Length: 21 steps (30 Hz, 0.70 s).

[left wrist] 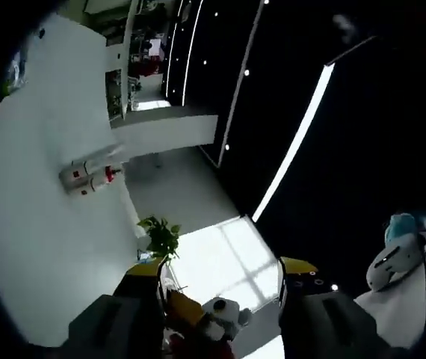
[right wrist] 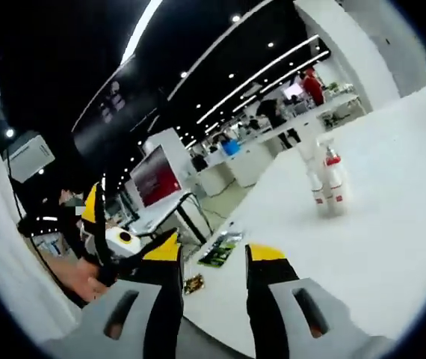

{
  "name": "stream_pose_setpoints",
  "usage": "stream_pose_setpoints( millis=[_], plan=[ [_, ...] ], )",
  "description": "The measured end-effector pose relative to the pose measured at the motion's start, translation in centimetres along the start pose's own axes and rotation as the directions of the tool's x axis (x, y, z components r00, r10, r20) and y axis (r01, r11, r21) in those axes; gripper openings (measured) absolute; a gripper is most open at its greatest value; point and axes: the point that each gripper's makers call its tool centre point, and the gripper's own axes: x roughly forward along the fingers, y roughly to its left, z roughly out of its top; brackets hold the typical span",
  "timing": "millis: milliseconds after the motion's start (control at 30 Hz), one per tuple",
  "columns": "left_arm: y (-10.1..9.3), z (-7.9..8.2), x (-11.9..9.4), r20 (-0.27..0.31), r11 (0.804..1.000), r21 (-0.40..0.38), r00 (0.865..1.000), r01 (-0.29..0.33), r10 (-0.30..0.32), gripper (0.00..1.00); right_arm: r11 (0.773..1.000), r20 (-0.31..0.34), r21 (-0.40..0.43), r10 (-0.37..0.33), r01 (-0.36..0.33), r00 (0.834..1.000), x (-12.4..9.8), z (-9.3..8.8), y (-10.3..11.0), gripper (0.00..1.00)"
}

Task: Arrange the skincare products in the storage area until every visible bottle or jar stands upright without overlapping.

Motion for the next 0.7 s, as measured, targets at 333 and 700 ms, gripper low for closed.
stream_pose_setpoints(
  millis=[333,700],
  plan=[
    [2.0,3.7,-0.6,-0.026,0.97,0.217,0.992,-0.112,0.121,0.36,0.969,0.042,-0.224,-0.092,0.099,0.995,-0.8,-0.4,-0.2,0.25],
    [11.3,9.2,-4.8,0.024,0.728,0.429,0.812,-0.535,0.583,0.55,0.938,0.02,-0.295,-0.184,0.182,0.983,0.0,-1.2,-1.7,0.28]
  ],
)
